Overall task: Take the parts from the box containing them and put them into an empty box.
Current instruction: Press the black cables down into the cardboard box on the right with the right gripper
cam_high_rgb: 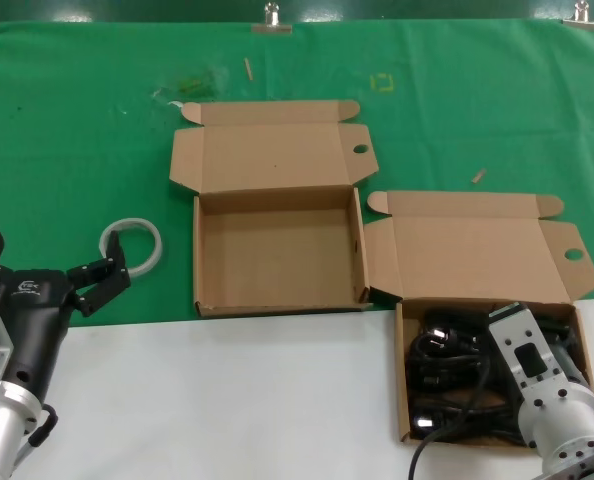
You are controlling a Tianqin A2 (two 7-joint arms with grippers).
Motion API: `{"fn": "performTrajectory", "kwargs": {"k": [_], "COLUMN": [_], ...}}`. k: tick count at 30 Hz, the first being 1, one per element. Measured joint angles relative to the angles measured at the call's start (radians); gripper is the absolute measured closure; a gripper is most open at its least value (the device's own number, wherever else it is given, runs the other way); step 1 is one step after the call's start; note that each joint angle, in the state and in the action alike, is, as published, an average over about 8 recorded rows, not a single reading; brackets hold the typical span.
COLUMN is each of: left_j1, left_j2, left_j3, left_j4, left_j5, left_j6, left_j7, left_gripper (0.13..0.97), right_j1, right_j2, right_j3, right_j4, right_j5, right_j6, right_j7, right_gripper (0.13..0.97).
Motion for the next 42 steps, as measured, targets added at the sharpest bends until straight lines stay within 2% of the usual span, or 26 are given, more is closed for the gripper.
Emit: {"fn": "performTrajectory", "kwargs": {"k": [20, 32, 42], "left_j1": [0.000, 0.000, 0.000], "left_j2": [0.000, 0.000, 0.000], "left_j3": [0.000, 0.000, 0.000], "left_j4": [0.000, 0.000, 0.000], "left_j5": [0.000, 0.000, 0.000], "left_j6": [0.000, 0.000, 0.000], "left_j7": [0.000, 0.000, 0.000], "left_gripper": [0.132, 0.132, 0.132], "right_j1": [-0.102, -0.122, -0.112], "right_j2": [0.000, 0.000, 0.000], "right_j3": [-0.015, -0.015, 0.008], "right_j4": [0.173, 0.140, 0.066], "right_j5": [0.000, 0.000, 0.000], "right_j6": [0.115, 0.084, 0.046], "right_j7": [0.025, 0.046, 0.016], "right_gripper": [0.955, 0.955, 0.927]}}
